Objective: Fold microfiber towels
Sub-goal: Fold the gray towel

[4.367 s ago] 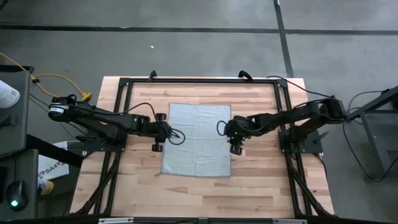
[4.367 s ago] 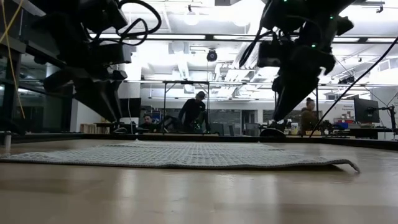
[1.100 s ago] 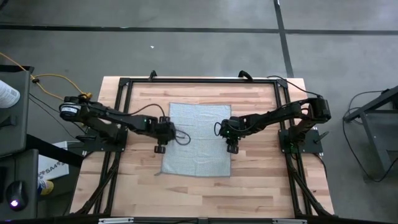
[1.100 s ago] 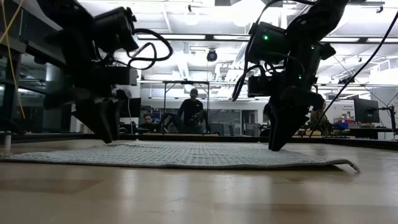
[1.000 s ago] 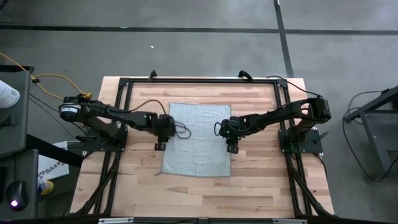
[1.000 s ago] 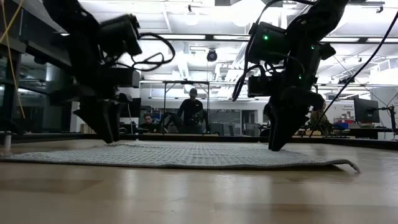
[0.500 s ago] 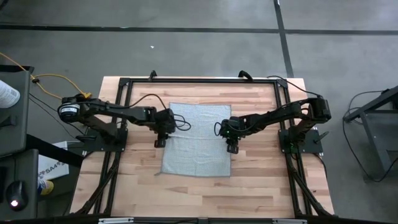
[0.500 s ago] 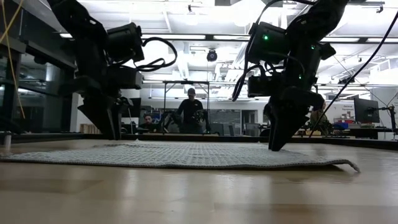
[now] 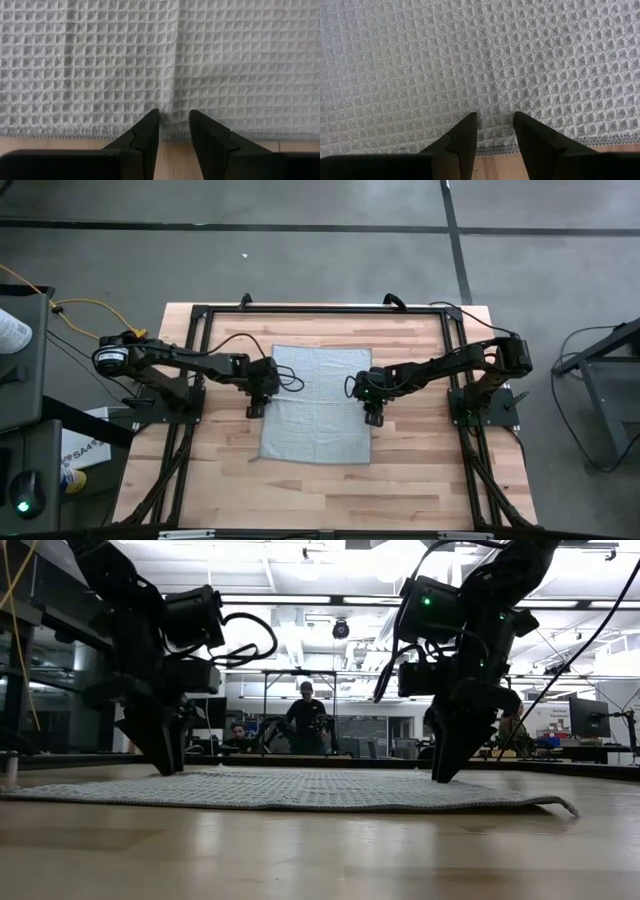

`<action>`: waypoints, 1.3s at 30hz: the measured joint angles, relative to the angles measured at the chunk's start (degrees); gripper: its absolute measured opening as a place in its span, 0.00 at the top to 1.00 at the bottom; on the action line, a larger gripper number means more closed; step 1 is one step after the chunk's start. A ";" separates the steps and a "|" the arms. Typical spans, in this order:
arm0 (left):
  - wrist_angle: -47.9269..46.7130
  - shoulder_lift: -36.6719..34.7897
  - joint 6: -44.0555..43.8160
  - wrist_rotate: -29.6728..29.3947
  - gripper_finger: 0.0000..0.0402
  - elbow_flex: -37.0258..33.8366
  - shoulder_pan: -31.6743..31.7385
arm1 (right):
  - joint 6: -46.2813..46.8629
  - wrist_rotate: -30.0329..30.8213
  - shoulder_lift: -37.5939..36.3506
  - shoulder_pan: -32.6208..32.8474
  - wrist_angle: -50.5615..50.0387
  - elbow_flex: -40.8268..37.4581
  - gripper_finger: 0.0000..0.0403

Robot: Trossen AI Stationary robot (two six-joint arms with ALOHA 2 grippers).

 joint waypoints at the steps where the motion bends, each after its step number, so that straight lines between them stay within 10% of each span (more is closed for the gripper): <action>1: 0.08 0.00 0.01 -0.04 0.72 -0.02 0.00 | -0.01 0.00 0.00 0.00 0.00 0.00 0.69; 27: 1.80 5.49 -1.21 -1.67 0.72 0.15 -0.04 | 0.11 -0.47 0.01 -0.01 -0.07 0.00 0.69; 39: -0.83 5.49 -3.65 -0.52 0.72 0.11 -0.02 | 1.76 -1.63 0.02 -0.01 -1.51 0.00 0.85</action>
